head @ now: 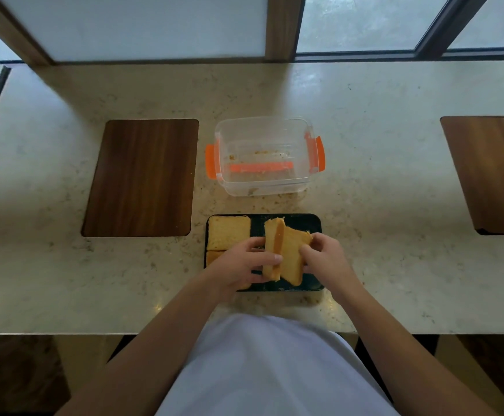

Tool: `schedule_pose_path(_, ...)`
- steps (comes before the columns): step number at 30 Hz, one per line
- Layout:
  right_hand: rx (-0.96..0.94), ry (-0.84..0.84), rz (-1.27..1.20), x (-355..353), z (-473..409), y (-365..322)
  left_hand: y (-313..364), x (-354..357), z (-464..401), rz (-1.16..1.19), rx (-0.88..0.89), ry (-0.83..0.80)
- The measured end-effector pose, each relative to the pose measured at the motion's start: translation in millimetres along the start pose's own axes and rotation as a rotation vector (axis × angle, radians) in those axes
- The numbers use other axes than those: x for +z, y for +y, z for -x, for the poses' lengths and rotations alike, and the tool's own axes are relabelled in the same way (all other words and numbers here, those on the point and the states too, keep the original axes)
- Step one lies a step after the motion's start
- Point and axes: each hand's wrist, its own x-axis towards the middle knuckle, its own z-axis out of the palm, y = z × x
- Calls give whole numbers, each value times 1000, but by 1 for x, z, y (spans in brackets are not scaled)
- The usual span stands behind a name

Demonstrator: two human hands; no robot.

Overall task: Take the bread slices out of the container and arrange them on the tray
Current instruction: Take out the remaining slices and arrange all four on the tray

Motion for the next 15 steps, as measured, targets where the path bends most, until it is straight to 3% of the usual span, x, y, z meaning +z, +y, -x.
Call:
schedule_pose_path(4, 357, 34, -491, -6, -11, 15, -5, -6, -3, -56, -11, 135)
schedule_pose_path(6, 460, 78, -505, -8, -15, 22, -7, -9, -1, -122, -25, 187)
schedule_pose_path(10, 504, 142, -471, -10, -17, 30, -11, -13, 2, -260, -24, 240)
schedule_pose_path(15, 540, 164, -849, -10, -17, 30, -10, -13, 5, -278, -17, 248)
